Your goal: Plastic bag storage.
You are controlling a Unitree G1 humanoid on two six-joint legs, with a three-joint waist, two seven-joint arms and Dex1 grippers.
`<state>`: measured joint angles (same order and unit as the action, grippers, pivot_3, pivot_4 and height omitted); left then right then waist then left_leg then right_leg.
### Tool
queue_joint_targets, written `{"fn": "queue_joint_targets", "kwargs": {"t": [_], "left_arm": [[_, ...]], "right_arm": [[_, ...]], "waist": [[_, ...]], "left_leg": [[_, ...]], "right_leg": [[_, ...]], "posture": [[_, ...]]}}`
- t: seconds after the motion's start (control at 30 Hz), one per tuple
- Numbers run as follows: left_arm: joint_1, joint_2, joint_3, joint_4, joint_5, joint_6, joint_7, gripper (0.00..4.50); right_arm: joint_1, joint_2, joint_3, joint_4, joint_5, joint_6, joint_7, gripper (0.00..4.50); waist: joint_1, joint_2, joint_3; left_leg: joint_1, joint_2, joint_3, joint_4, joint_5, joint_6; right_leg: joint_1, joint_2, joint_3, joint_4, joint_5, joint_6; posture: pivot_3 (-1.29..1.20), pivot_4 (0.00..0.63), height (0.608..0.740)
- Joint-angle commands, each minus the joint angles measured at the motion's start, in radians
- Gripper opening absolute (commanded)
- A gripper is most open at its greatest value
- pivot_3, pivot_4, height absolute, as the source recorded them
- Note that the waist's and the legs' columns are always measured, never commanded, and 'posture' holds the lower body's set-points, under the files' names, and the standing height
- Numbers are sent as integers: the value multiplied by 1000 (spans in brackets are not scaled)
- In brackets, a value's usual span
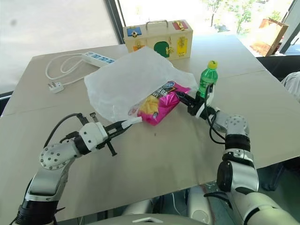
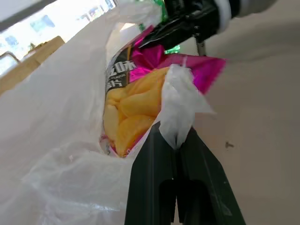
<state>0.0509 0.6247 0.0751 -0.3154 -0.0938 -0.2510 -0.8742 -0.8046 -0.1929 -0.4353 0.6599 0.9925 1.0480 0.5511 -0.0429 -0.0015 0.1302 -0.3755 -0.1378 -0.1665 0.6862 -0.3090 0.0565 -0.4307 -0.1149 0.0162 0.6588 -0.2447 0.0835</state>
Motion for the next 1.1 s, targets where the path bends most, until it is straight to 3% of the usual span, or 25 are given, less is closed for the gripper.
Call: {"fn": "queue_joint_targets", "kwargs": {"t": [0.03,0.17,0.3,0.43,0.57,0.8,1.03,1.1], "left_arm": [[22,50,-17,59,70,-179,-13,86],[-1,72,-27,123,96,-256,4,86],[-44,70,-39,173,99,-277,25,86],[-107,60,-52,206,112,-284,51,86],[-186,55,-44,253,137,-300,100,86],[-256,23,-21,326,144,-264,208,86],[-288,-33,-7,293,101,-113,290,86],[-299,-48,-4,240,41,-70,283,594]], "right_arm": [[-91,-40,-55,69,11,-32,44,0],[-144,-47,-100,125,41,-16,61,0],[-238,-18,-275,232,176,-14,-68,0],[-269,40,-351,228,242,-3,-168,0],[-209,98,-270,89,205,63,-209,0],[-156,142,-279,-59,307,129,-275,0],[-92,164,-205,-180,311,152,-289,0],[-80,168,-191,-183,305,134,-292,0]], "waist": [[0,0,0],[0,0,0],[0,1,0],[-2,1,0],[-12,1,0],[-23,2,1],[-28,2,0],[-28,2,0]], "left_leg": [[0,0,0,0,0,0],[0,0,-1,-1,0,0],[-1,0,-1,-1,0,0],[-1,0,-2,-1,0,0],[-2,1,-2,-1,0,0],[-3,0,-4,0,0,0],[-3,0,-5,0,0,0],[-3,0,-5,0,0,0]], "right_leg": [[0,0,0,0,0,0],[0,0,0,-1,0,0],[0,0,1,-1,0,0],[0,0,1,0,0,0],[0,0,1,3,0,0],[-1,-1,-1,3,0,0],[-1,0,-1,4,0,0],[-1,0,-1,3,0,0]], "posture": [[0,150,740],[0,150,740],[0,150,740],[0,150,740],[0,150,740],[0,150,740],[0,150,740],[0,150,740]]}}
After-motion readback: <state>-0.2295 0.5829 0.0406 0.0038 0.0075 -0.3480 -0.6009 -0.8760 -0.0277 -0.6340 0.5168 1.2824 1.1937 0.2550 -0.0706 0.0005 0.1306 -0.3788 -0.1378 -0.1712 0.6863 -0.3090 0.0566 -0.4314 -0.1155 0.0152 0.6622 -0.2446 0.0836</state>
